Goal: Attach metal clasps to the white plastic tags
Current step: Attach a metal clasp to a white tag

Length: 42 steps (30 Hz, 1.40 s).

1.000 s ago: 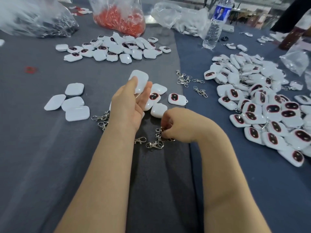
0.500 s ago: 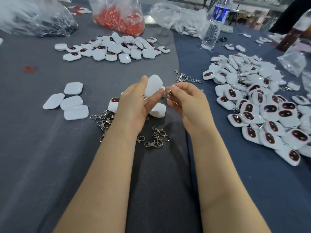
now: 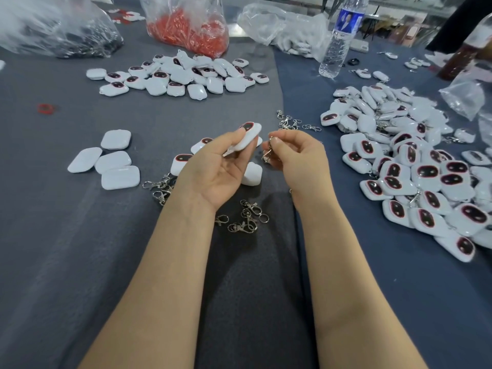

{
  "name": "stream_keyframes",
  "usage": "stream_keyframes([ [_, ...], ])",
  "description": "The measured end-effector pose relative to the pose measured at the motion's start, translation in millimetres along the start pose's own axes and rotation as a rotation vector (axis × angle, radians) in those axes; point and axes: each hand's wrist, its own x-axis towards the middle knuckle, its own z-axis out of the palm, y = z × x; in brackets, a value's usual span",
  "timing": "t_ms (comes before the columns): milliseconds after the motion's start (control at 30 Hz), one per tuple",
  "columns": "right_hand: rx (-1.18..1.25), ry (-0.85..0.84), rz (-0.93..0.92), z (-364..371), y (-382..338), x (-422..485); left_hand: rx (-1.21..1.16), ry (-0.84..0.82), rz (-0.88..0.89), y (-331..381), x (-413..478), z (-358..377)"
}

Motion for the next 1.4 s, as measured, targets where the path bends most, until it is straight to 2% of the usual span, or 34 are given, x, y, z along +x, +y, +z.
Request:
stream_keyframes([
  [100,-0.154,0.032,-0.089,-0.6,0.0,0.0,-0.017,0.011,-0.012,0.3,-2.4,-0.2],
  [200,-0.209,0.067,-0.149,-1.4,-0.5,-0.1,0.098,0.131,0.123,-2.6,-1.2,2.4],
  [300,-0.169,0.065,-0.174,-1.9,-2.3,-1.5,0.381,0.223,0.331,-8.3,-0.5,5.1],
  [367,-0.189,0.05,-0.202,-1.2,-3.4,-2.3,0.643,0.216,0.431,-11.6,-1.7,6.1],
  [500,-0.349,0.015,-0.315,1.7,-4.2,-4.5,1.142,0.201,0.579,-19.1,-1.4,5.2],
  [600,-0.438,-0.006,-0.384,3.1,-3.0,-6.4,1.326,0.221,0.634,-20.7,-0.7,2.8],
  [867,-0.448,0.002,-0.458,3.6,-1.5,-6.7,1.37,0.199,0.683,-22.6,-2.2,3.7],
  [1133,-0.429,-0.03,-0.451,3.8,-2.5,-8.9,1.366,0.194,0.675,-20.0,0.4,1.8],
  [1400,-0.288,0.032,-0.293,7.6,-4.4,-8.8,1.093,0.259,0.638,-18.5,4.3,0.0],
])
